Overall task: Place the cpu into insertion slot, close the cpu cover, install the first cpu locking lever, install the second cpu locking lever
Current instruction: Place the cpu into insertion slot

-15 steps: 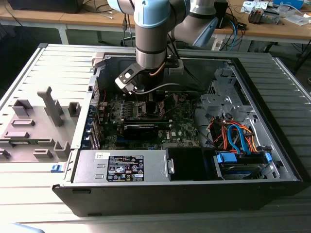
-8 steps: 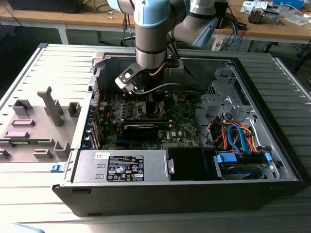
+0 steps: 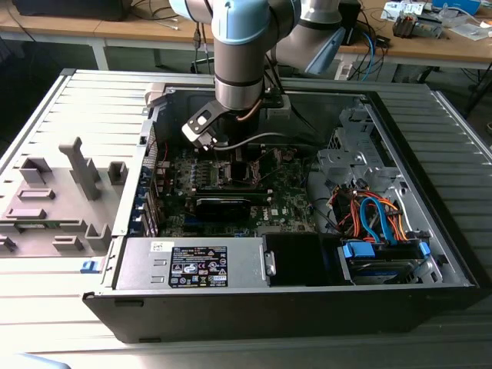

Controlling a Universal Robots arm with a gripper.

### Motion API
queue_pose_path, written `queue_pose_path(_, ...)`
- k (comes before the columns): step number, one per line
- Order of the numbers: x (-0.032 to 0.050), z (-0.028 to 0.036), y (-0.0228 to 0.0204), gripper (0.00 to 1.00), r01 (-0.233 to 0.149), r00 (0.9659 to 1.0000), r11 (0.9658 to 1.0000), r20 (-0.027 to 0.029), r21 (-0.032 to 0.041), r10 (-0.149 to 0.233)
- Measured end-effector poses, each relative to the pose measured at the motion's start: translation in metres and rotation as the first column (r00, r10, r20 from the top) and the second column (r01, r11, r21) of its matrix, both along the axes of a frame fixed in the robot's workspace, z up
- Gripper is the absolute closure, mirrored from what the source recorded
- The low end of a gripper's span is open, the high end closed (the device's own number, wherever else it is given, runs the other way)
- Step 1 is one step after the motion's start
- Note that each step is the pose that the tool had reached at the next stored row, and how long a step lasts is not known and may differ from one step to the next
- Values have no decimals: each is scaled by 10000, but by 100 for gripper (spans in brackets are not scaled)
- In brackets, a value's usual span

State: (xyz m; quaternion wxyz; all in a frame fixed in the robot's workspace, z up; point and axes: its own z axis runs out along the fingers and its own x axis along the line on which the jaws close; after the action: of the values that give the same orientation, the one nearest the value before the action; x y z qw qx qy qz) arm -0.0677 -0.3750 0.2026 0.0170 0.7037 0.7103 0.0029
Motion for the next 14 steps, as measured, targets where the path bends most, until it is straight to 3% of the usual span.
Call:
queue_pose_path(7, 1, 70, 2, 38, 0, 10000, 10000, 3, 5, 0)
queue_pose_path(14, 2, 57, 3, 38, 0, 10000, 10000, -8, 46, 0)
